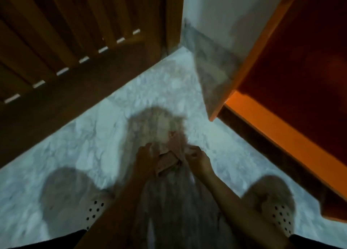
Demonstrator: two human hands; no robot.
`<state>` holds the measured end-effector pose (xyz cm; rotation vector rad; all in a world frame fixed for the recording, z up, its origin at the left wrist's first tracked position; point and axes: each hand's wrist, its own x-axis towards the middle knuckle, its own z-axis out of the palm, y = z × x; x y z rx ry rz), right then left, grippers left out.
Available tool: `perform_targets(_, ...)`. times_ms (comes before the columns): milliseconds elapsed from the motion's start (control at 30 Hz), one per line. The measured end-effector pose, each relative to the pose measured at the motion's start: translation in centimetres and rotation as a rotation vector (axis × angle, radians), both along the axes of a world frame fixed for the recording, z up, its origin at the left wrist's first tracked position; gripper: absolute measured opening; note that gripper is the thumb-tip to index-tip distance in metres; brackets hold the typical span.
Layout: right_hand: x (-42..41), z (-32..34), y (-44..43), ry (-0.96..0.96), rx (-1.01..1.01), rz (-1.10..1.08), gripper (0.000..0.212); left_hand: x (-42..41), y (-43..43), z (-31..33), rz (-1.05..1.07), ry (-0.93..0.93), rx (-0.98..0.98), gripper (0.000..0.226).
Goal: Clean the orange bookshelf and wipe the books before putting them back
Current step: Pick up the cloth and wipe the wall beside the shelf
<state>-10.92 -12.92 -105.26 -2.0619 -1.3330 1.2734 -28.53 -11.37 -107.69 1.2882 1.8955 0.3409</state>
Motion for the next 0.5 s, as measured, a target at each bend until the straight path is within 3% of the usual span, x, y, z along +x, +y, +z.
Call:
perform_targets(100, -1.7, -2.4, 2.0, 0.069, 0.003, -0.046, 0.041, -0.2, 0.9, -3.2, 0.058, -0.080, 0.008, 0.033)
perform_targets(200, -3.2, -5.2, 3.3, 0.052, 0.018, -0.068, 0.054, 0.6, 2.1, -5.1, 0.061, -0.139, 0.010, 0.035)
perform_targets(300, -4.0, -6.5, 4.2, 0.129, 0.047, -0.119, 0.044, 1.5, 3.3, -5.9, -0.044, -0.189, 0.019, 0.040)
perform_targets(400, -4.2, -5.2, 5.1, 0.272, 0.023, -0.175, 0.033, 1.7, 3.9, -4.3, 0.005, -0.330, 0.002, 0.050)
perform_targets(500, -4.0, -1.2, 5.7, 0.318, 0.009, -0.177, 0.037, 1.7, 3.7, 0.2, 0.142, -0.450, 0.013, 0.030)
